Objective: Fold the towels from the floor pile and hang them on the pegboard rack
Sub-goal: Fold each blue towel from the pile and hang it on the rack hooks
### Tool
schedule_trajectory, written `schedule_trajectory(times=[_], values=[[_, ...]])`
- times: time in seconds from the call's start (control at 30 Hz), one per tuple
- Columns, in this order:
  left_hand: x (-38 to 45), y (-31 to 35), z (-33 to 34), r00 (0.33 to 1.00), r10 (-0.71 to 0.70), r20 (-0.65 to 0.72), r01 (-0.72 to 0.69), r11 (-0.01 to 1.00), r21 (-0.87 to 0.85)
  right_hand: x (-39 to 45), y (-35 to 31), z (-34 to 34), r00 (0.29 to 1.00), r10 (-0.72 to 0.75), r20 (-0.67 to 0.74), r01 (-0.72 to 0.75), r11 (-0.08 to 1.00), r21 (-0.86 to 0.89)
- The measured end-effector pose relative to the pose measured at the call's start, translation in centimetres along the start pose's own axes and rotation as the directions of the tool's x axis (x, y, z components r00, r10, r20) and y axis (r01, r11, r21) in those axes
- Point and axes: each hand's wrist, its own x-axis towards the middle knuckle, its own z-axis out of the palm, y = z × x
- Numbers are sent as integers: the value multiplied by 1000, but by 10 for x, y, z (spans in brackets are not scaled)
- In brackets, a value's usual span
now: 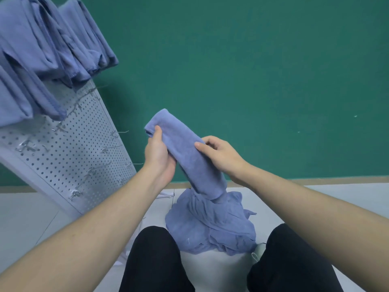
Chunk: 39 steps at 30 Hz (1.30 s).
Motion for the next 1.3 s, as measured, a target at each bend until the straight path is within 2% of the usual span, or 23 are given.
schedule_trajectory(times=[0.07,0.27,0.3,0.4,0.43,0.5,0.6,0.73,0.8,0.87,0.97,1.0,1.1,1.2,1.3], values=[[1,6,-11,1000,-8,9,8,999,-39,9,-4,1,1000,-9,1,9,1000,24],[-2,20,-50,1000,-11,21,13,996,-89,25,-28,23,993,6,116,-12,998,54],[-2,25,-59,1000,-18,23,20,995,-94,30,-31,27,991,-2,131,1,1000,7],[-1,37,-85,1000,2,17,-1,999,-47,44,-40,36,977,-35,209,107,934,-340],[-1,41,-93,1000,26,3,-26,1000,12,49,-42,39,970,-20,241,119,907,-403],[3,47,-105,994,101,-41,-87,963,256,56,-50,42,958,9,286,121,894,-432],[9,60,-113,968,249,15,-205,759,618,70,-64,47,935,-1,353,170,878,-448],[30,84,-105,856,431,286,-452,355,818,96,-80,52,909,-42,415,249,853,-459],[41,92,-93,823,378,425,-519,193,833,108,-87,53,891,-60,450,288,841,-459],[52,96,-80,853,212,477,-511,147,847,121,-90,54,882,-64,468,290,856,-428],[68,106,-66,901,18,434,-429,193,882,143,-88,55,876,-58,479,263,890,-372],[76,109,-63,912,-17,409,-392,247,886,149,-87,56,873,-69,483,265,898,-350],[95,114,-59,912,-148,381,-260,510,820,168,-82,61,867,-106,486,214,962,-172],[113,112,-60,916,-181,358,-84,787,611,186,-70,70,899,-219,380,251,967,-37],[132,111,-62,914,-146,378,-44,892,449,198,-52,75,900,-363,243,351,932,92]])
